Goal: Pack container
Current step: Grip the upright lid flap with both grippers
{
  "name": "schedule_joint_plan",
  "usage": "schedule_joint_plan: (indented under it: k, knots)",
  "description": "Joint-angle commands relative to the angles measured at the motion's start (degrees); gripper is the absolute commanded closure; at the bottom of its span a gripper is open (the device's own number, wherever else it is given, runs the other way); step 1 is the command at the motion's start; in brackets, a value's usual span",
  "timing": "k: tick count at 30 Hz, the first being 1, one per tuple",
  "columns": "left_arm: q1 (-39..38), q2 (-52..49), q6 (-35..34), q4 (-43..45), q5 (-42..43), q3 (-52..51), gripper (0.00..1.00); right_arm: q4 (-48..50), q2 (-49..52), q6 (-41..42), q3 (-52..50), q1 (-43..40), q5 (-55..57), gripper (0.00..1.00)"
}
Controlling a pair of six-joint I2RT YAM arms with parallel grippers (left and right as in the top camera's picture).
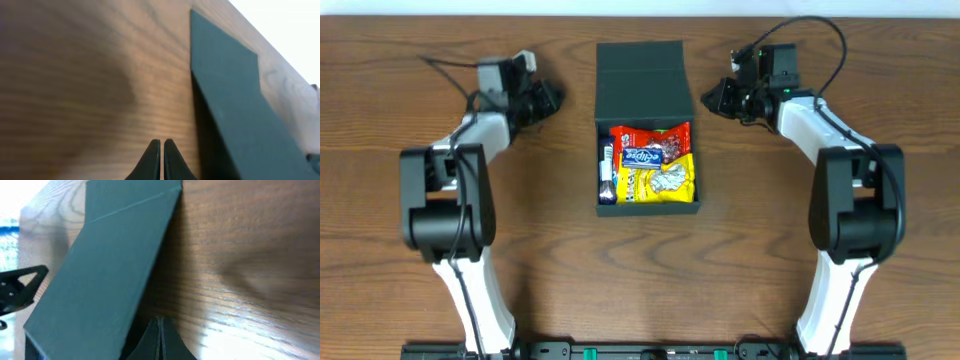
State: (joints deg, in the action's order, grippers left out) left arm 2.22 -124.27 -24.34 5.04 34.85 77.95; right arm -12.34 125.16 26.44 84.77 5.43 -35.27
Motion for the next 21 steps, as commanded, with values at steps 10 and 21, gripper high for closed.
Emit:
schedule_joint_plan:
  k: [10,21]
  knots:
    - [-3.5,-9.5,-1.8,-15.6,1.0,19.6,0.94,6.5,5.8,9.4,-0.1,-0.5,-4.0,0.99]
    - [-5.4,-9.6,-1.2,-20.7,0.6,19.6,0.94,10.5,6.3,11.2,-0.1,-0.1,-5.4,0.98]
